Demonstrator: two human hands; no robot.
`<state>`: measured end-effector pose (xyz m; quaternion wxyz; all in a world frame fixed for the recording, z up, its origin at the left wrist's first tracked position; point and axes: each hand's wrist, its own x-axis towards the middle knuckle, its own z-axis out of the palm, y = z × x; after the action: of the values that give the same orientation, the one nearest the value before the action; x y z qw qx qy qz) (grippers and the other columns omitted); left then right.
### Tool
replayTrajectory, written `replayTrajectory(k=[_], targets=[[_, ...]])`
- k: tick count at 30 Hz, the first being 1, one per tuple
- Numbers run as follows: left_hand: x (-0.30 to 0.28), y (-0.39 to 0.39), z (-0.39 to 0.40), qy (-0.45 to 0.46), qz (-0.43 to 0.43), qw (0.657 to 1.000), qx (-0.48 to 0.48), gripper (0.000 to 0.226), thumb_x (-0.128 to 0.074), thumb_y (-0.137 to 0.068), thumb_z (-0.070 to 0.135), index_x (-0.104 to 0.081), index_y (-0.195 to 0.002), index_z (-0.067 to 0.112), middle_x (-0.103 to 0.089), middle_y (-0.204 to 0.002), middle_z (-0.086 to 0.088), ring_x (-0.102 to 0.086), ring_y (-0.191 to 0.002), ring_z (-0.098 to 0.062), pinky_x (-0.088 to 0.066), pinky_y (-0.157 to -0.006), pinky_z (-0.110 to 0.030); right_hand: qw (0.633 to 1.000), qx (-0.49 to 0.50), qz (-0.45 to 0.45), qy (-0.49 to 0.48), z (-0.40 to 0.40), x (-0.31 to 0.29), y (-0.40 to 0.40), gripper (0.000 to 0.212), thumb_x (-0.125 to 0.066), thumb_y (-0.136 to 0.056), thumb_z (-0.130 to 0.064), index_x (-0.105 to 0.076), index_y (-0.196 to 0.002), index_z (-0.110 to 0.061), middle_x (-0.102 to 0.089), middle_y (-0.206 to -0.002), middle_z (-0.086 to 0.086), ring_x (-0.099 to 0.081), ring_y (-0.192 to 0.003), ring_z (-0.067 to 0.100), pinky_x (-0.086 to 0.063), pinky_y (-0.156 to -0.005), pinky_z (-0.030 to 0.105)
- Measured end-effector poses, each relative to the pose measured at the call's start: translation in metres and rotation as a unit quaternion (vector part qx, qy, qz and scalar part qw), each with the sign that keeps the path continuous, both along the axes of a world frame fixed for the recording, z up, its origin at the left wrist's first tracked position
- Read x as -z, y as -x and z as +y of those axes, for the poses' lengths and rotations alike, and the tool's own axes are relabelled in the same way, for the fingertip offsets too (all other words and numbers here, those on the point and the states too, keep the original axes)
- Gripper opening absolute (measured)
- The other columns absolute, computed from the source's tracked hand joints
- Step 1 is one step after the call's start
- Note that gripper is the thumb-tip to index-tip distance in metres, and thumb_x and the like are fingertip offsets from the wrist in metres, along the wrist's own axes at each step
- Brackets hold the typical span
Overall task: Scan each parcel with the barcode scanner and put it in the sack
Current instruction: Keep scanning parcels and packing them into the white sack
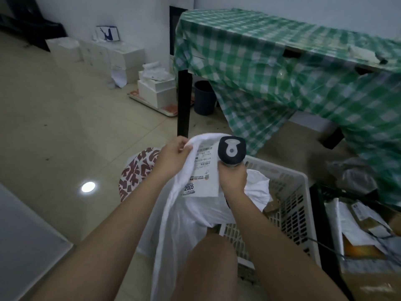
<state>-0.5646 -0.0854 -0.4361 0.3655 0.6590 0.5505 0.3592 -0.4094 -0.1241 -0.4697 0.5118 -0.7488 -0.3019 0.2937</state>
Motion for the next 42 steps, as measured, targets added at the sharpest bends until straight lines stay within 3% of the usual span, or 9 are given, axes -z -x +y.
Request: replayTrajectory(k=[5, 8, 12, 16, 22, 27, 32, 35, 42], targets=[[0.029, -0.014, -0.017, 0.091, -0.018, 0.986, 0.137, 0.04, -0.074, -0.082, 0.032, -0.052, -0.114, 0.023, -0.055, -0.128, 0.009, -0.05, -0.12, -0.009, -0.039, -0.101, -0.031, 0.999, 0.022, 0.044, -0.002, 0.008, 0.002, -0.014, 0.007, -0.064, -0.079, -0.015, -0.061, -0.083, -0.01, -0.057, -0.069, 0.004, -0.053, -0.068, 0.023, -0.041, -0.064, 0.029], [0.041, -0.024, -0.021, 0.048, 0.101, 0.974, 0.198, 0.082, -0.084, -0.068, 0.038, -0.042, -0.136, 0.023, -0.046, -0.135, 0.01, -0.042, -0.124, -0.009, -0.039, -0.102, -0.031, 0.998, 0.002, 0.056, -0.007, 0.012, 0.001, -0.015, 0.008, -0.066, -0.077, -0.013, -0.059, -0.076, -0.009, -0.055, -0.064, 0.005, -0.05, -0.063, 0.022, -0.042, -0.064, 0.03], [0.054, -0.036, -0.02, -0.082, 0.204, 0.966, 0.135, 0.065, -0.075, -0.078, 0.038, -0.044, -0.134, 0.024, -0.052, -0.13, 0.003, -0.05, -0.118, -0.02, -0.046, -0.09, -0.037, 0.997, -0.034, 0.062, -0.011, 0.012, -0.002, -0.021, 0.008, -0.067, -0.077, -0.009, -0.06, -0.073, -0.008, -0.055, -0.062, 0.003, -0.049, -0.06, 0.018, -0.039, -0.058, 0.025], [0.059, -0.051, -0.024, -0.029, 0.175, 0.968, 0.177, 0.093, -0.08, -0.068, 0.05, -0.034, -0.144, 0.024, -0.044, -0.14, 0.0, -0.042, -0.124, -0.02, -0.039, -0.099, -0.035, 0.995, -0.053, 0.082, -0.016, 0.011, -0.002, -0.031, 0.005, -0.064, -0.081, -0.006, -0.062, -0.076, -0.006, -0.059, -0.066, 0.006, -0.053, -0.063, 0.018, -0.044, -0.059, 0.025], [0.067, -0.054, -0.011, -0.089, 0.181, 0.976, 0.083, 0.023, -0.062, -0.088, 0.018, -0.059, -0.109, 0.009, -0.057, -0.099, -0.009, -0.056, -0.092, -0.028, -0.041, -0.074, -0.034, 0.995, -0.059, 0.074, -0.039, 0.004, -0.002, -0.056, 0.011, -0.067, -0.085, -0.008, -0.06, -0.086, -0.016, -0.067, -0.077, 0.0, -0.065, -0.071, 0.011, -0.05, -0.061, 0.017], [0.077, -0.05, -0.002, -0.081, 0.178, 0.98, 0.04, 0.015, -0.062, -0.087, 0.009, -0.058, -0.101, 0.006, -0.053, -0.092, -0.009, -0.053, -0.083, -0.027, -0.038, -0.067, -0.033, 0.999, -0.013, 0.02, 0.049, -0.012, 0.021, -0.106, 0.014, -0.068, -0.083, -0.01, -0.061, -0.094, -0.013, -0.066, -0.1, 0.012, -0.056, -0.09, 0.023, -0.047, -0.087, 0.039], [0.085, -0.051, 0.005, -0.06, 0.178, 0.982, 0.021, 0.019, -0.064, -0.086, 0.006, -0.058, -0.103, 0.006, -0.058, -0.095, -0.012, -0.055, -0.085, -0.028, -0.04, -0.069, -0.033, 0.991, 0.017, 0.118, 0.054, -0.022, 0.045, -0.112, 0.041, -0.069, -0.087, -0.014, -0.057, -0.125, -0.004, -0.059, -0.117, 0.006, -0.054, -0.115, 0.023, -0.039, -0.088, 0.025], [0.088, -0.047, 0.009, -0.048, 0.184, 0.982, 0.013, 0.022, -0.065, -0.086, 0.004, -0.058, -0.107, 0.006, -0.059, -0.099, -0.012, -0.056, -0.087, -0.027, -0.037, -0.07, -0.031, 0.982, 0.043, 0.185, 0.003, -0.019, 0.046, -0.104, 0.031, -0.062, -0.093, -0.017, -0.058, -0.12, -0.003, -0.059, -0.123, 0.009, -0.052, -0.122, 0.025, -0.039, -0.091, 0.026], [0.09, -0.036, 0.02, -0.014, 0.214, 0.976, 0.027, 0.027, -0.068, -0.082, 0.0, -0.059, -0.106, 0.008, -0.058, -0.107, -0.014, -0.058, -0.09, -0.028, -0.042, -0.072, -0.032, 0.995, 0.061, 0.067, -0.033, -0.015, 0.03, -0.102, 0.015, -0.065, -0.079, 0.005, -0.061, -0.089, -0.005, -0.058, -0.074, 0.0, -0.052, -0.073, 0.012, -0.043, -0.074, 0.028]])
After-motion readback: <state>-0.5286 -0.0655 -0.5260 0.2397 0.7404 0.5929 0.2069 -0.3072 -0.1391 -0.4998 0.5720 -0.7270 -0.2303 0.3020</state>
